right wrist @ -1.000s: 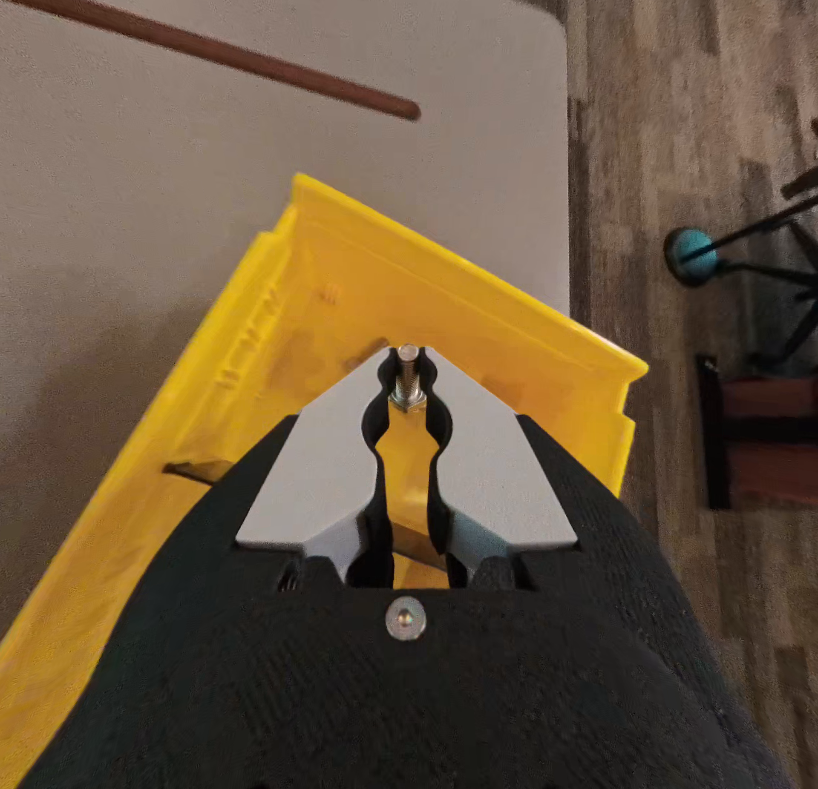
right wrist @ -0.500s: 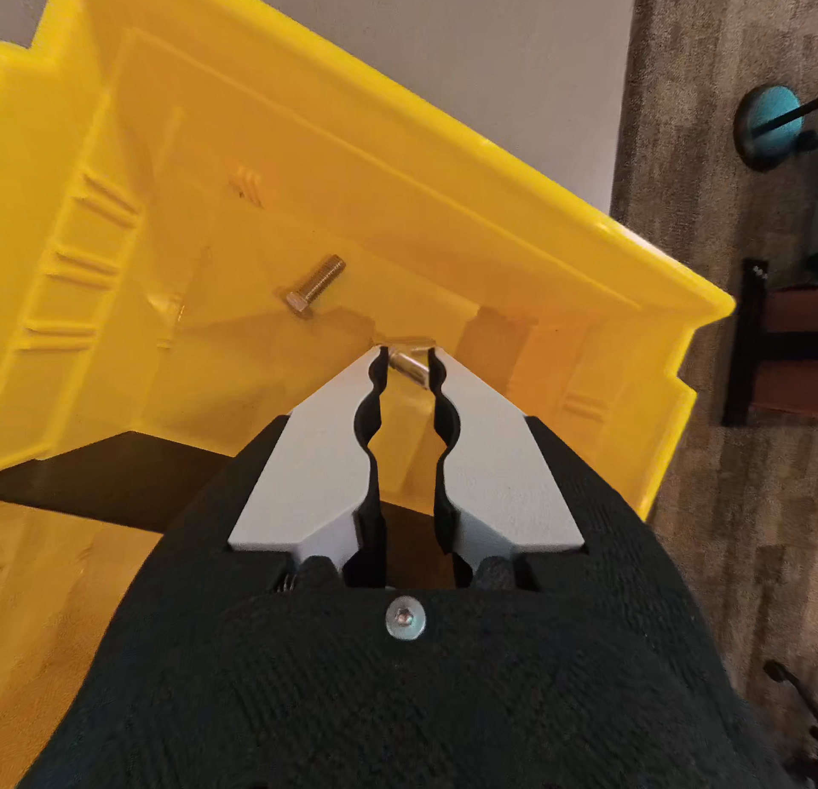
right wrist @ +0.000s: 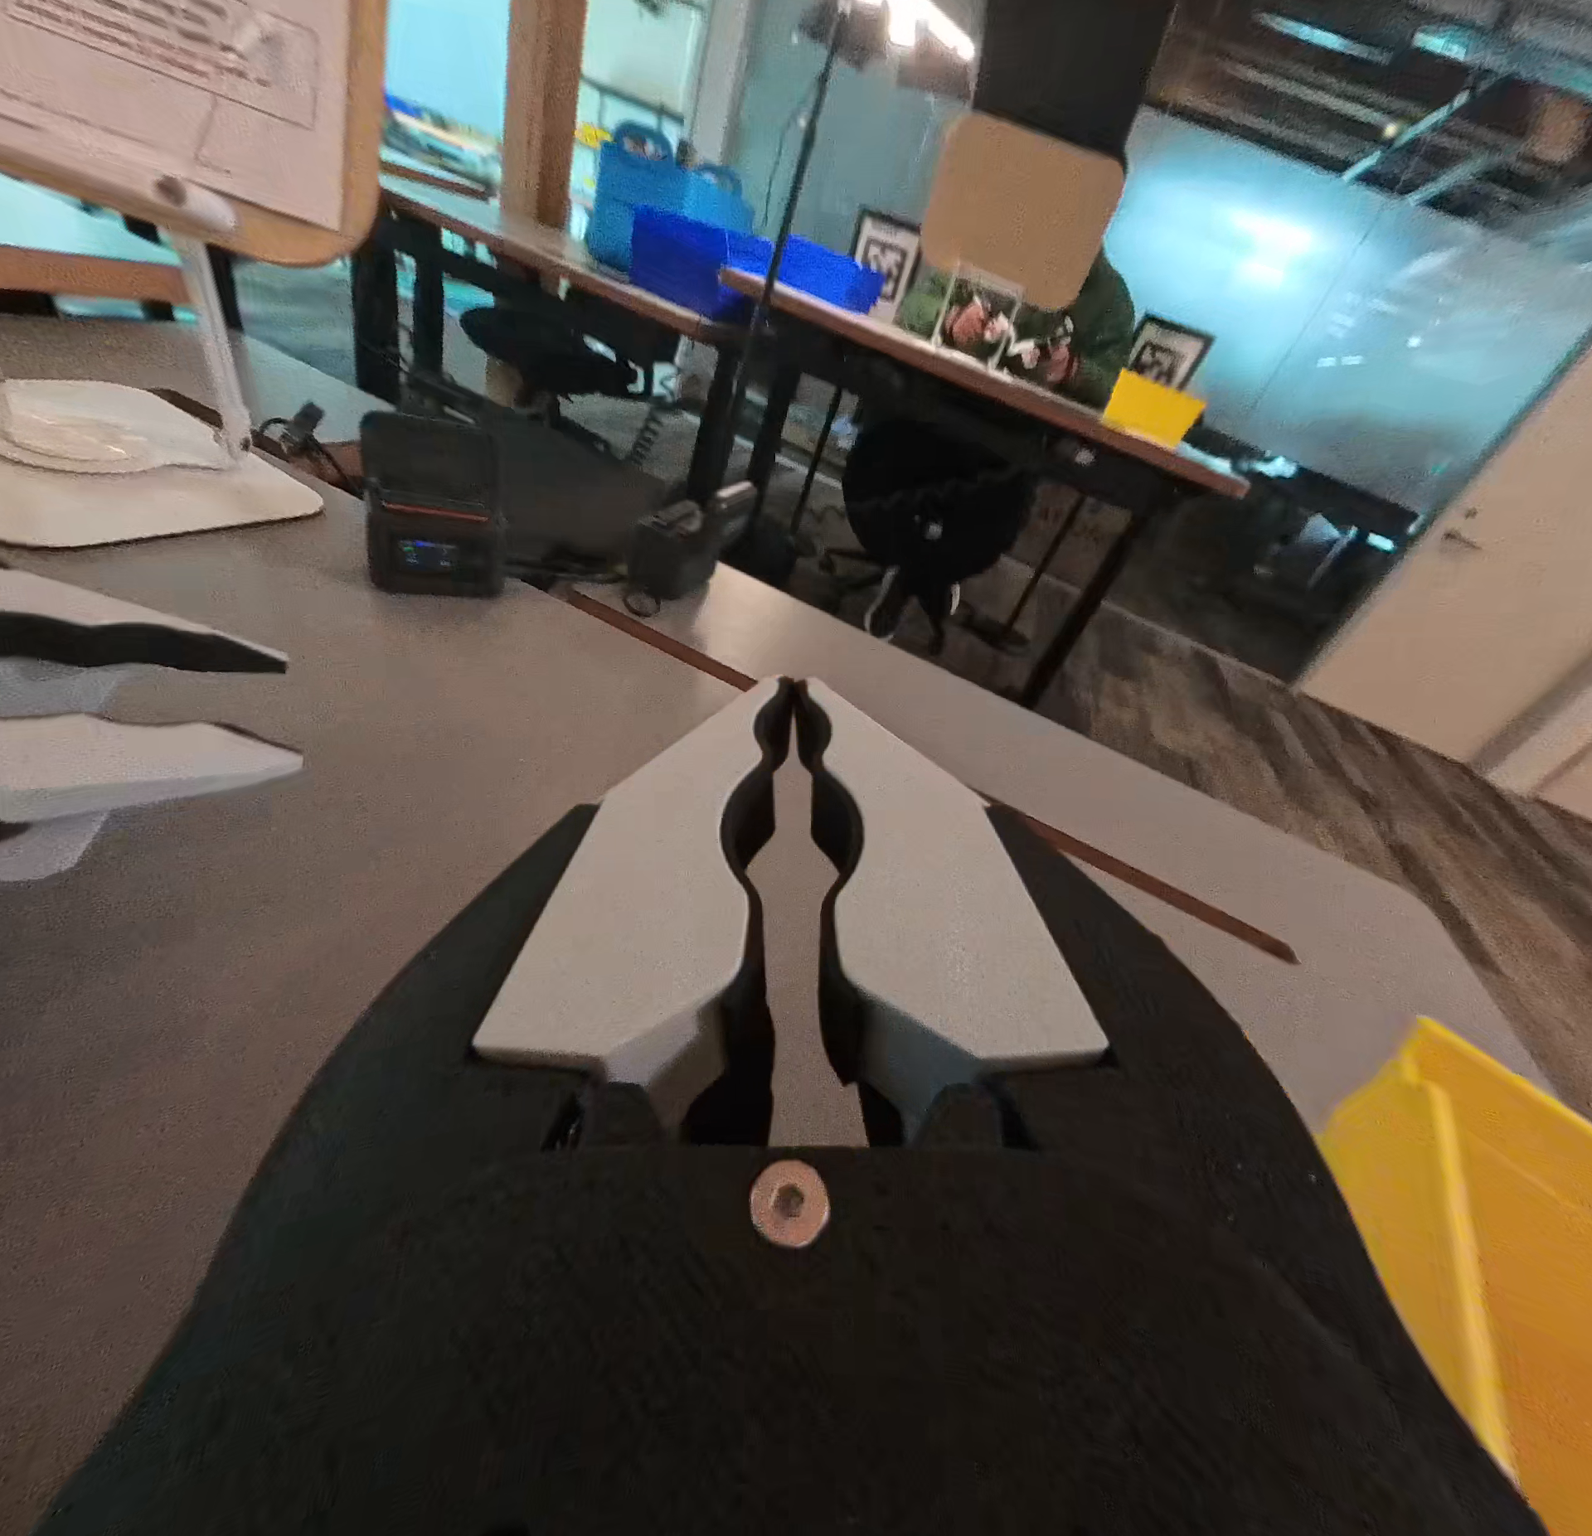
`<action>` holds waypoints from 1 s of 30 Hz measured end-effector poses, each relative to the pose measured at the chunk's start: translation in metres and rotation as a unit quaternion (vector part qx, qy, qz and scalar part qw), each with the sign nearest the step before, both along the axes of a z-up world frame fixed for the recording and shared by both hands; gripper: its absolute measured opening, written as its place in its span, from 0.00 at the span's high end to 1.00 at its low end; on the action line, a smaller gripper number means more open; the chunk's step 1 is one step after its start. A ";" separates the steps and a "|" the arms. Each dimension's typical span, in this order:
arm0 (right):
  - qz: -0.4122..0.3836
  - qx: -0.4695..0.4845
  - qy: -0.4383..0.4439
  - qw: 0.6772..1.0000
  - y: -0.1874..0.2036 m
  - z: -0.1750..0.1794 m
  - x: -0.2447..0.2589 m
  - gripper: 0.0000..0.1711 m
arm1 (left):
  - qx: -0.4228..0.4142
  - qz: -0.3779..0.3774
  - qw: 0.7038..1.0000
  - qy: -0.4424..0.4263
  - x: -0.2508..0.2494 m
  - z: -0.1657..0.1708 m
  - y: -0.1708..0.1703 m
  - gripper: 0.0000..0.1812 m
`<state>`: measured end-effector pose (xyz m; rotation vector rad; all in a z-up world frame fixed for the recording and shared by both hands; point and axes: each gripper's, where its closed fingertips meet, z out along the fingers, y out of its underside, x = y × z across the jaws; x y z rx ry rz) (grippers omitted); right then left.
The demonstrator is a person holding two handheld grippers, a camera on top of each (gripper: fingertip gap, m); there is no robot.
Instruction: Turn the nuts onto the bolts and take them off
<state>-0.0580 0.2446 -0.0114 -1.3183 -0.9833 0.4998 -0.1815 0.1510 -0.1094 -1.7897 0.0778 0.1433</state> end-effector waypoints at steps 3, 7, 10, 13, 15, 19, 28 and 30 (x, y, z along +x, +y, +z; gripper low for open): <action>0.015 0.073 0.041 0.996 -0.015 -0.025 -0.043 1.00 | 0.103 0.026 0.994 0.019 -0.011 0.029 -0.013 0.98; 0.057 0.101 0.096 0.989 -0.031 -0.039 -0.071 1.00 | 0.133 0.044 0.989 0.055 -0.015 0.037 -0.018 1.00; 0.044 0.096 0.102 0.989 -0.023 -0.042 -0.071 1.00 | 0.146 0.034 0.986 0.080 -0.009 0.040 -0.017 1.00; 0.036 0.076 0.115 0.990 -0.017 -0.044 -0.065 1.00 | 0.189 0.000 0.976 0.108 0.004 0.052 -0.021 1.00; 0.046 0.075 0.123 0.989 -0.018 -0.043 -0.064 1.00 | 0.223 0.000 0.962 0.156 0.008 0.064 -0.027 1.00; 0.045 0.072 0.131 0.988 -0.015 -0.042 -0.063 1.00 | 0.243 0.013 0.946 0.213 0.013 0.088 -0.046 1.00; 0.063 0.059 0.141 0.986 -0.019 -0.041 -0.065 1.00 | 0.109 0.099 0.989 -0.008 -0.044 0.142 -0.184 0.91; 0.065 0.065 0.136 0.986 -0.021 -0.041 -0.066 1.00 | 0.044 0.204 0.978 0.005 -0.097 0.138 -0.232 0.90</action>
